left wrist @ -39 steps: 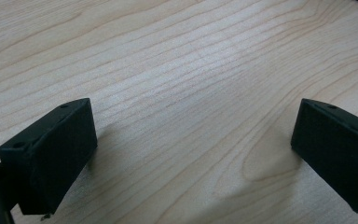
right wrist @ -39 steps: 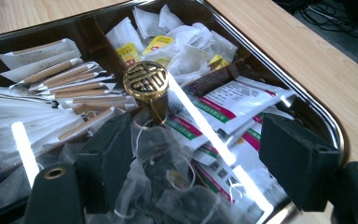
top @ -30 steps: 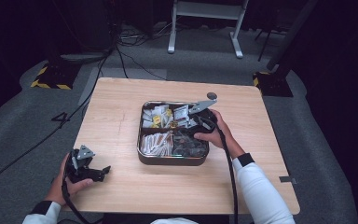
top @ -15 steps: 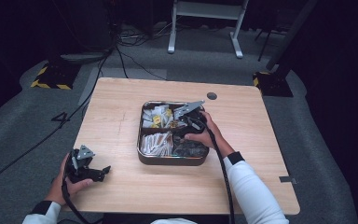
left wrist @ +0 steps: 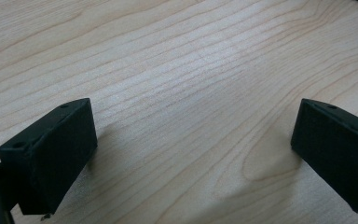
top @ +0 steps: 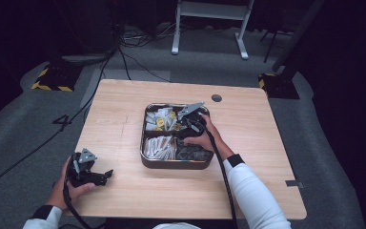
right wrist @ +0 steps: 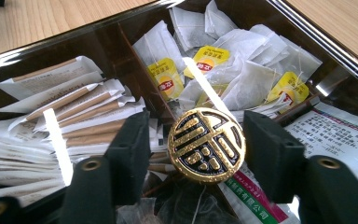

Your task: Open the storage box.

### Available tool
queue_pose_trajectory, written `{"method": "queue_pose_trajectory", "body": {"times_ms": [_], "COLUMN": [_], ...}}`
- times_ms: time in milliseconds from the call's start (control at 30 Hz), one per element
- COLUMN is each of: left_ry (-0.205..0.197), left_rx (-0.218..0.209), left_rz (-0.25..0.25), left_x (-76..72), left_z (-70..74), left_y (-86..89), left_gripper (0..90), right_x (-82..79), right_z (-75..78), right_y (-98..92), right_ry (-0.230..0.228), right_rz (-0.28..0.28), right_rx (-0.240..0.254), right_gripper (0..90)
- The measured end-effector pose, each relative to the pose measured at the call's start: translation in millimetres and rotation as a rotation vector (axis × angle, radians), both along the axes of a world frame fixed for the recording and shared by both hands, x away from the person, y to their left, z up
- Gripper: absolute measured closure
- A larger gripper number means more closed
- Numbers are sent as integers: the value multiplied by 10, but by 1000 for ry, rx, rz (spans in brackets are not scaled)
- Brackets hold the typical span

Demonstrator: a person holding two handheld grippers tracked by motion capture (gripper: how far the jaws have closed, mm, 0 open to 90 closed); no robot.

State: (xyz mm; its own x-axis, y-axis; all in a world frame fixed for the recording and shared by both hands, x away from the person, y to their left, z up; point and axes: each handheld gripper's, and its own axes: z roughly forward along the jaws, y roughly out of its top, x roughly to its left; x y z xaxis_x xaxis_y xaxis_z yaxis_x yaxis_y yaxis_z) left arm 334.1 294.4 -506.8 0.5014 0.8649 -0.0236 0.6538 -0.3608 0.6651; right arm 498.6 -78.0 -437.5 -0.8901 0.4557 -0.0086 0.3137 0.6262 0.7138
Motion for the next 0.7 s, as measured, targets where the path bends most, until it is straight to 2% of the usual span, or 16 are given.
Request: {"method": "queue_pose_trajectory", "body": {"times_ms": [133, 700], "left_ry": [0, 0], "left_rx": [0, -1], "left_rz": [-1, 1], "left_x": [0, 0], "left_z": [0, 0], "left_y": [0, -1], "left_gripper": [4, 4], "right_x": [0, 2], "right_z": [13, 37], "right_y": [1, -4], "right_ry": [-4, -7], "right_rz": [-16, -37], "right_rx": [-4, -3], "right_gripper": [580, 591]}}
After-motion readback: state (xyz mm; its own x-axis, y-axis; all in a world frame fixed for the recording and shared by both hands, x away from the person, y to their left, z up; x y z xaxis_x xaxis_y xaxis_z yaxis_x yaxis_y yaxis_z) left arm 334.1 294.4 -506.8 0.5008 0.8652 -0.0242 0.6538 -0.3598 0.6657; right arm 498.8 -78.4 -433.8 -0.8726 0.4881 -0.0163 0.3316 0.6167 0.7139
